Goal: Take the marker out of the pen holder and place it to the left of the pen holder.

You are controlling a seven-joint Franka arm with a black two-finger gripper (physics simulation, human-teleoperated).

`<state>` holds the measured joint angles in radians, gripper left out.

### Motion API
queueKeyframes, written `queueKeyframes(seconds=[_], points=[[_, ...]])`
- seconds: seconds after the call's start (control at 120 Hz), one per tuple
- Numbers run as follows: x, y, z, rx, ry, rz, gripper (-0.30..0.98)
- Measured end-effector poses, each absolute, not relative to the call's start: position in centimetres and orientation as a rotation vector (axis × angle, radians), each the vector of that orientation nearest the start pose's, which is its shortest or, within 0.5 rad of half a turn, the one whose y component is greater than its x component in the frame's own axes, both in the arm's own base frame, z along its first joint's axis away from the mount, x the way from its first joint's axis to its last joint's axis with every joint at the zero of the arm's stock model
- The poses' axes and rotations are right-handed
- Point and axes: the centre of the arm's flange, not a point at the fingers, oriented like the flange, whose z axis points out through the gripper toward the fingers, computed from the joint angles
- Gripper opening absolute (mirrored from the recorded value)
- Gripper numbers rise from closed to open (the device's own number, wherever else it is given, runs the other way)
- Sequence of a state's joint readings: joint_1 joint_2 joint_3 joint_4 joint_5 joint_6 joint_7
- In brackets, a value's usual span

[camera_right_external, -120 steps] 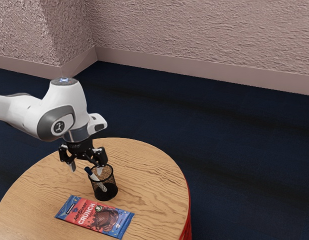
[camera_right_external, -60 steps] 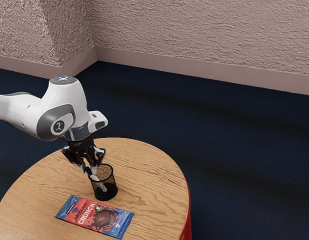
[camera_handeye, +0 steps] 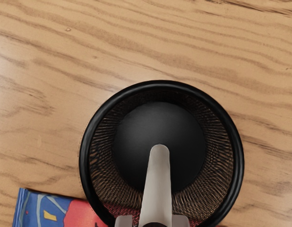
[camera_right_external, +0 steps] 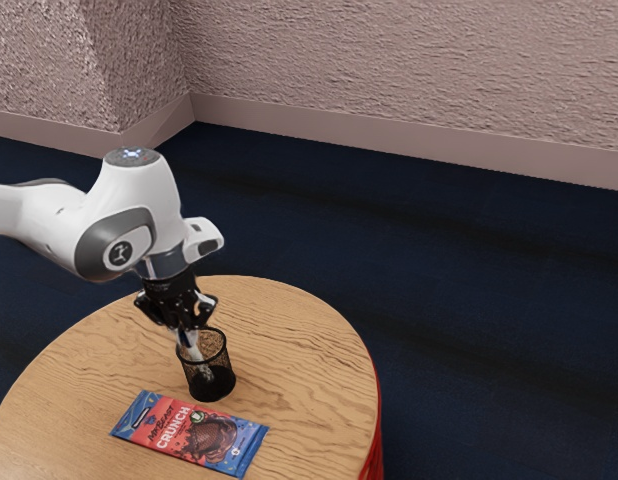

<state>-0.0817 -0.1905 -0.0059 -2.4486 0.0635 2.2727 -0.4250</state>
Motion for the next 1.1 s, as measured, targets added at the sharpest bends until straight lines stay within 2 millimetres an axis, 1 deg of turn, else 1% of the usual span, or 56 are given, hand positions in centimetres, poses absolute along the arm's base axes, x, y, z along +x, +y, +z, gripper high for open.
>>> queueKeyframes(seconds=[0.1, 0.192, 0.292, 0.333, 0.358, 0.467, 0.55, 0.617, 0.7, 0.767, 0.85, 0.933, 1.025, 1.058, 1.1], points=[[45.4, -3.6, 40.3, -3.066, -0.480, -0.133, -0.08], [44.3, -3.4, 44.5, -3.068, -0.497, -0.243, -0.09], [42.9, -3.2, 47.7, -3.063, -0.514, -0.315, -0.09], [42.5, -2.9, 48.6, -3.058, -0.524, -0.333, -0.09], [42.3, -2.4, 49.0, -3.049, -0.539, -0.338, -0.10], [42.2, -0.5, 49.5, -3.010, -0.587, -0.337, -0.10], [42.2, 0.9, 49.6, -2.984, -0.627, -0.328, -0.10], [42.2, 2.8, 49.5, -2.960, -0.680, -0.315, -0.10], [42.7, 5.1, 48.1, -2.935, -0.748, -0.233, -0.10], [43.6, 6.1, 46.7, -2.925, -0.776, -0.117, -0.10], [46.0, 8.4, 45.4, -2.908, -0.847, 0.054, -0.10], [48.5, 12.0, 43.5, -2.883, -0.949, 0.265, -0.10], [51.5, 15.9, 40.9, -2.852, -1.024, 0.488, -0.10], [52.5, 16.8, 40.1, -2.846, -1.028, 0.549, -0.10], [53.9, 16.9, 39.0, -2.843, -1.006, 0.622, -0.10]])
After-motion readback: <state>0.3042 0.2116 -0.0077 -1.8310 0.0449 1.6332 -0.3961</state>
